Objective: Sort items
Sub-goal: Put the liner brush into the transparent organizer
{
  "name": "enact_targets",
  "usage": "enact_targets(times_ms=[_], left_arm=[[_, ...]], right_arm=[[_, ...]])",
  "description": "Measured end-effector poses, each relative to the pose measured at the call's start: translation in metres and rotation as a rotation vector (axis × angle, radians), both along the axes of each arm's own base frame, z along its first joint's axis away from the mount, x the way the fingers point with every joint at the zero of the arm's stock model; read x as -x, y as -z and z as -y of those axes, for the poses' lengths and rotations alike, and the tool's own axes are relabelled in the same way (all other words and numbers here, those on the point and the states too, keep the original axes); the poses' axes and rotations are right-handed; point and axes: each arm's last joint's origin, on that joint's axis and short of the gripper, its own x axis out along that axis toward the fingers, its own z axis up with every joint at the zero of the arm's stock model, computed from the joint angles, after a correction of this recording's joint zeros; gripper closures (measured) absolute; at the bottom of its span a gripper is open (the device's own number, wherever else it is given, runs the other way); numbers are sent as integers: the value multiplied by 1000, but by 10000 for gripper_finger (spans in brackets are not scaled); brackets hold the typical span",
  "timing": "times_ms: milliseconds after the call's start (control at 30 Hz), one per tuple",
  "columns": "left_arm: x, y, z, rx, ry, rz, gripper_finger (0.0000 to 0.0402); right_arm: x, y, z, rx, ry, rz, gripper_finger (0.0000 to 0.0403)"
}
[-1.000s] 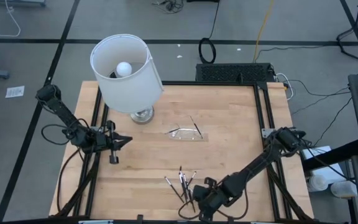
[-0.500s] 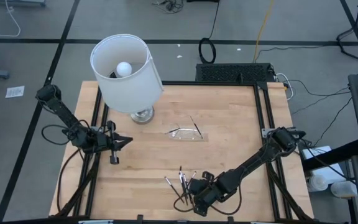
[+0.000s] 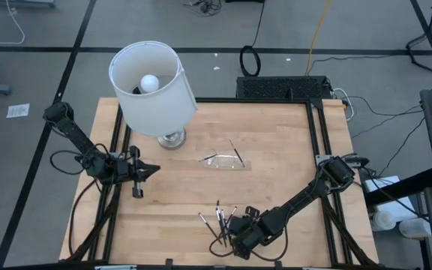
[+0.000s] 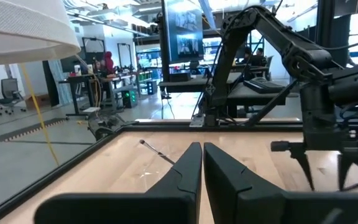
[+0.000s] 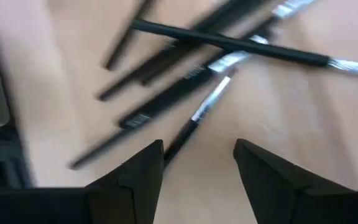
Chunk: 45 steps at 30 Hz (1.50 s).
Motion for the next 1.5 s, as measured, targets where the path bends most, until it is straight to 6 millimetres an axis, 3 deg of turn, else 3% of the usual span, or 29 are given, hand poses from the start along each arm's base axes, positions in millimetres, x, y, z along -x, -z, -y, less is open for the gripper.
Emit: enact_targets(times_ms=[367, 600, 833, 1067, 1200, 1333, 1500], left_arm=[[0, 0, 0, -5, 0, -1, 376], [0, 0, 0, -8, 0, -4, 376], [0, 1, 0, -10, 0, -5, 376], [0, 1, 0, -14, 0, -9, 376], [0, 1, 0, -14, 0, -9, 376], [0, 1, 0, -14, 0, -9, 376], [0, 1, 0, -15, -1, -9, 376]], right_arm=[[18, 20, 16, 72, 52, -138, 209], [35, 39, 25, 72, 66, -220, 235], [37, 42, 25, 59, 40, -236, 282], [38, 42, 25, 54, 34, -249, 387], [38, 42, 25, 53, 35, -250, 390], [38, 36, 27, 64, 36, -218, 398], [38, -1, 24, 76, -10, -40, 401]])
